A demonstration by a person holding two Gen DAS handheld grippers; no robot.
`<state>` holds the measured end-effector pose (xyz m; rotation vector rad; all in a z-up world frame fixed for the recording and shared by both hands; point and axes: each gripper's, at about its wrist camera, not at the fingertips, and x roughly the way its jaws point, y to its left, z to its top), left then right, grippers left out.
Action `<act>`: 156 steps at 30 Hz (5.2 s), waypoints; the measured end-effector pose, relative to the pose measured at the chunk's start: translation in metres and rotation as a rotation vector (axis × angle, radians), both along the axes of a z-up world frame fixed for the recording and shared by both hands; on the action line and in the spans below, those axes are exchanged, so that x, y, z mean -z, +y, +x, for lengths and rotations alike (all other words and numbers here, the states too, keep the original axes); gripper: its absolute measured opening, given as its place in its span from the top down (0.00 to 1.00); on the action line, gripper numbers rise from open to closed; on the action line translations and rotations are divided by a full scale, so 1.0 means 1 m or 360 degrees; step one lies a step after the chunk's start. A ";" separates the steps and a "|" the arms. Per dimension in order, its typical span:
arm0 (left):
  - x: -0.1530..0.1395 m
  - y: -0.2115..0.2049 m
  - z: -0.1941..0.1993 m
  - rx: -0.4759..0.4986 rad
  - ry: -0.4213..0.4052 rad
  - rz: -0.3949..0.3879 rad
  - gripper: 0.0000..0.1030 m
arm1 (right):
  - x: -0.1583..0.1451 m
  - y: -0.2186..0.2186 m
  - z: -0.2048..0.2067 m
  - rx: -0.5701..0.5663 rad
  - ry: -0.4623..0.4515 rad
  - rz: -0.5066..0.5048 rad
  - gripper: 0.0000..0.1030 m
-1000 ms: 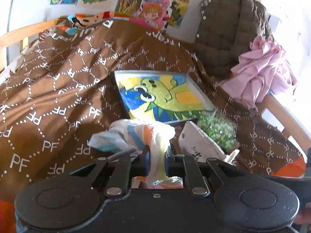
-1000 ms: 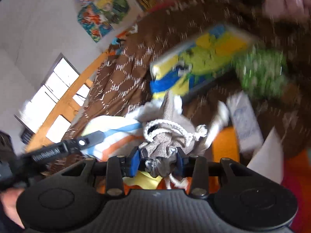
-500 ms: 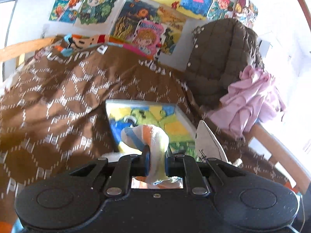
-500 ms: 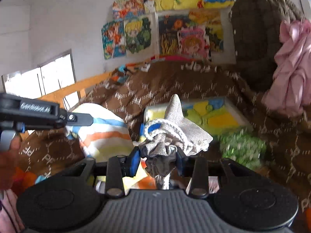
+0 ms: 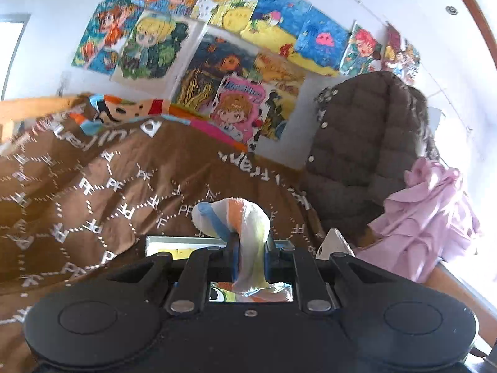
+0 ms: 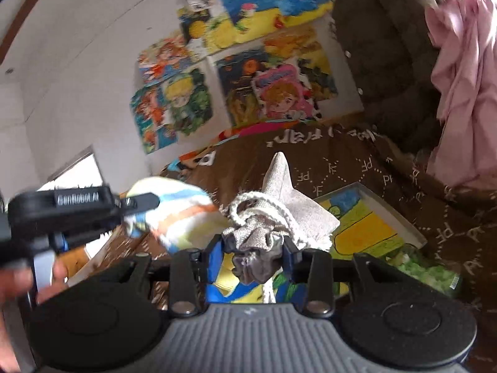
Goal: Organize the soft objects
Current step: 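Carry bag and striped cloth into cartoon tray, opening both tools to release, then withdraw both tools from the tray back toward the pile, then grasp white cloth with right tool while left tool grasps black Stelle strap item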
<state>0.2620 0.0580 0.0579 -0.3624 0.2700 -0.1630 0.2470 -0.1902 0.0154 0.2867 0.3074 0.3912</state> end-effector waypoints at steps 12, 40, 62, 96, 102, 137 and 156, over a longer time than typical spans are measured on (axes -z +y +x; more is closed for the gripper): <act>0.090 0.027 0.099 0.0064 0.0276 -0.0089 0.85 | 0.064 0.024 0.113 -0.0062 0.0296 0.0047 0.59; 0.099 0.024 0.100 -0.0008 0.0591 0.0056 0.34 | 0.064 0.017 0.103 -0.0143 0.0410 -0.0044 0.17; -0.004 -0.002 -0.072 -0.0060 0.0089 0.0184 0.01 | -0.027 -0.039 -0.077 0.0078 -0.0103 -0.0118 0.00; 0.073 -0.057 -0.191 0.0024 0.0656 0.0665 0.01 | 0.035 -0.043 -0.182 0.0378 0.0657 -0.0470 0.00; 0.072 -0.061 -0.187 0.0036 0.0686 0.0684 0.01 | 0.038 -0.045 -0.178 0.0381 0.0707 -0.0468 0.00; 0.149 -0.061 -0.101 0.0131 0.1179 0.0105 0.03 | 0.095 -0.067 -0.059 0.0033 0.1248 -0.0432 0.08; 0.157 -0.071 -0.093 0.0122 0.1258 0.0181 0.37 | 0.103 -0.067 -0.058 -0.0009 0.1320 -0.0387 0.64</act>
